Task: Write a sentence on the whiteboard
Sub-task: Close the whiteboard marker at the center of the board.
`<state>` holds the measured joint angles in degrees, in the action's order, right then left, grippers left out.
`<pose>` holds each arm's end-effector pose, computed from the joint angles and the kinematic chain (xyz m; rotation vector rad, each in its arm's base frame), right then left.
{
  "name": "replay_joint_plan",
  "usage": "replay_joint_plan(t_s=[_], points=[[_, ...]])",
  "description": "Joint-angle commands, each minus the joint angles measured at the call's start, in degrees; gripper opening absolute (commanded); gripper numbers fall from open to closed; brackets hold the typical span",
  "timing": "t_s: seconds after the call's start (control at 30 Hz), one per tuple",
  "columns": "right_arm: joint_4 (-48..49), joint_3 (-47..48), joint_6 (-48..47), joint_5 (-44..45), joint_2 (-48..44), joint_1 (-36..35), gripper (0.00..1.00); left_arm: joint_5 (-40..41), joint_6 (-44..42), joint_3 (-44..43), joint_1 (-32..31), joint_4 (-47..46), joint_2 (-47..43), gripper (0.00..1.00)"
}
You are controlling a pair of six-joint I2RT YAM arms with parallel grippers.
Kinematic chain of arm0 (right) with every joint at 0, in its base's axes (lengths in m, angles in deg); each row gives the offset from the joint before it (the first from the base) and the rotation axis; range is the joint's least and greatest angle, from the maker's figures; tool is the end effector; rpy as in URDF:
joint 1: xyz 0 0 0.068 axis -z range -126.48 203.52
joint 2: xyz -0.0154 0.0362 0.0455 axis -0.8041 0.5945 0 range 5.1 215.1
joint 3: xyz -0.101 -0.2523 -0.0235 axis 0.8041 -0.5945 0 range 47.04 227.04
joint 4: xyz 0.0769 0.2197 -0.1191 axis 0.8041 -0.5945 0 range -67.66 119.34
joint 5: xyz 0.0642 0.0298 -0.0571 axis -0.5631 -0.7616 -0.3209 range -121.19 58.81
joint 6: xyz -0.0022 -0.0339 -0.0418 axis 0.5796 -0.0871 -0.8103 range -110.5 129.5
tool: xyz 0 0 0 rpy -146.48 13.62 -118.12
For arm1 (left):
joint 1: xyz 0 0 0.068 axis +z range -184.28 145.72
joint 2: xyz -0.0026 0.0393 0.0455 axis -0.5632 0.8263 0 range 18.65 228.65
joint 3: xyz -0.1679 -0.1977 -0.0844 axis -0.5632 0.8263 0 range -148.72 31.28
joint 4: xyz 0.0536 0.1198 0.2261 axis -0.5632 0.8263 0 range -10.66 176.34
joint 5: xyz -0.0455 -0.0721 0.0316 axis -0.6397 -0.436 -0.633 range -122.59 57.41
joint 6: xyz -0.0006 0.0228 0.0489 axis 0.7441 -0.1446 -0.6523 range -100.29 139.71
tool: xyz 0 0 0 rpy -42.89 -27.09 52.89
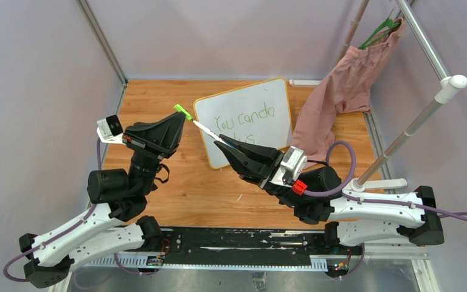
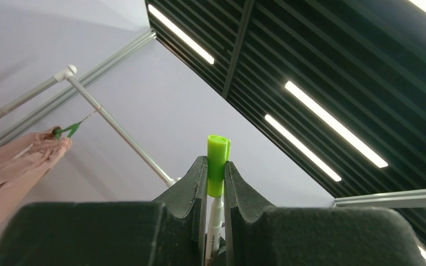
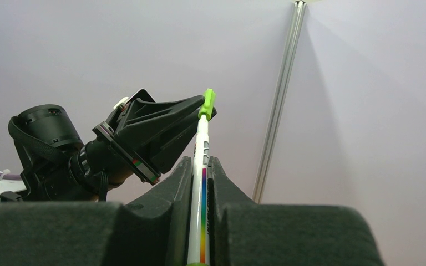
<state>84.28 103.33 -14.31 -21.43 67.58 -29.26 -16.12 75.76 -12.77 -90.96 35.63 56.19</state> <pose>0.0336 0.2174 0.4629 -0.4968 0.5812 0.9196 0.0724 -0.0918 0.4449 -0.3135 0.7966 -1.7658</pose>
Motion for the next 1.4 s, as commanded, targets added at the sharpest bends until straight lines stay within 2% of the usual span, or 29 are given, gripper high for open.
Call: replay_joint_plan(t_s=[0.0, 1.07, 1.37], points=[[2.44, 0.73, 0.69, 0.81, -0.17, -0.63, 0.00, -1.08, 0.32, -1.22, 0.35, -2.16, 0.24, 0.00], [2.82, 2.95, -0.27, 0.36, 1.98, -0.63, 0.00, -5.39, 2.66, 0.22, 0.35, -2.48, 1.35, 0.00], [2.43, 2.42, -0.07, 0.35, 0.94, -0.63, 0.00, -2.62, -1.75, 0.05, 0.35, 1.77, -0.68, 0.00]])
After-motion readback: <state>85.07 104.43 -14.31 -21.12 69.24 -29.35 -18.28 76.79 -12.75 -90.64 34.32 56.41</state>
